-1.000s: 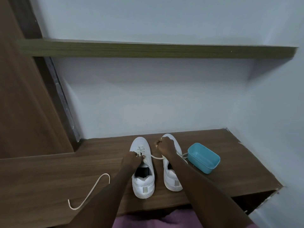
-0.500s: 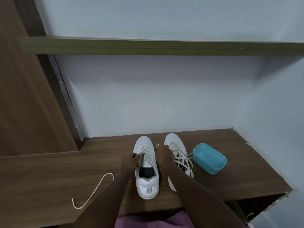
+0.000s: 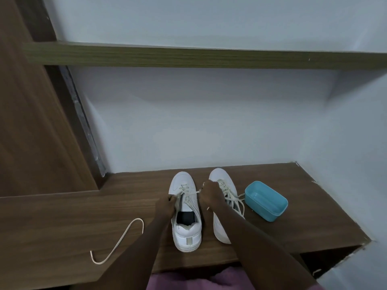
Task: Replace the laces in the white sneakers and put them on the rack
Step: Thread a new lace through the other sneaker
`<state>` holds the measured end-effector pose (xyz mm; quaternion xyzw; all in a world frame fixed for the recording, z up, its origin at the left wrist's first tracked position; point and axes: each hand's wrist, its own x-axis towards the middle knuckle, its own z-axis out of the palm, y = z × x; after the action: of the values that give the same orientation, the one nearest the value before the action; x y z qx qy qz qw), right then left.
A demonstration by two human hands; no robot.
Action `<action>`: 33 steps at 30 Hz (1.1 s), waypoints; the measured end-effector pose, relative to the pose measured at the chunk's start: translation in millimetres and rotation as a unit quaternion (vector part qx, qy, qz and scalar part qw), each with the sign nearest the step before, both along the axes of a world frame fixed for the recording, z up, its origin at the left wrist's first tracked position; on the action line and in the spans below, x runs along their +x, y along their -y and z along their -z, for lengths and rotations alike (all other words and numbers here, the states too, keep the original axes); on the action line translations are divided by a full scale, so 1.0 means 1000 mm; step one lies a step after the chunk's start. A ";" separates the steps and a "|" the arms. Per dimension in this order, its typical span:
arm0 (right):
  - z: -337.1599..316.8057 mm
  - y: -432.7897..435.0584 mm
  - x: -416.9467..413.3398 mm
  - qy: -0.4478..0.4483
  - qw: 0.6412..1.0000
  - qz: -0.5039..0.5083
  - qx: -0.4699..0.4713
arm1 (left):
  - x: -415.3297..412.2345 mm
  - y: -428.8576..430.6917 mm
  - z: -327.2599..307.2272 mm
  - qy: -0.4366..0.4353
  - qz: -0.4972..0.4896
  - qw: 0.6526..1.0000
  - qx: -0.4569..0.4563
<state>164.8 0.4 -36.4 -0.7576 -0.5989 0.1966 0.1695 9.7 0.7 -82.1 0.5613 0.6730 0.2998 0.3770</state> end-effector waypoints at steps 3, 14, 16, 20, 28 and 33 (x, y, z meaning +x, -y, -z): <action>-0.023 0.000 0.018 -0.042 0.999 0.023 -0.006 | 0.002 0.003 0.000 0.025 -0.029 0.999 -0.003; -0.117 -0.003 0.127 -0.447 0.882 0.138 -0.056 | 0.007 0.012 -0.011 -0.059 0.006 0.998 0.013; -0.128 -0.003 0.144 -0.557 0.813 0.167 -0.015 | 0.013 0.018 -0.013 -0.064 0.018 0.997 0.032; -0.137 -0.003 0.146 -0.695 0.694 0.173 0.073 | 0.023 0.030 0.003 -0.201 0.057 0.975 0.080; -0.147 -0.009 0.144 -0.737 0.623 0.177 0.196 | 0.026 0.028 0.004 -0.233 0.056 0.970 0.048; -0.161 -0.013 0.153 -0.670 0.676 0.216 0.218 | 0.028 0.032 0.004 -0.163 0.033 0.986 0.019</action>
<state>318.3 13.4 124.7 -0.4726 -0.1704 0.4736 0.7234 37.6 -31.1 -85.9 0.6320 0.7003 0.2046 0.2612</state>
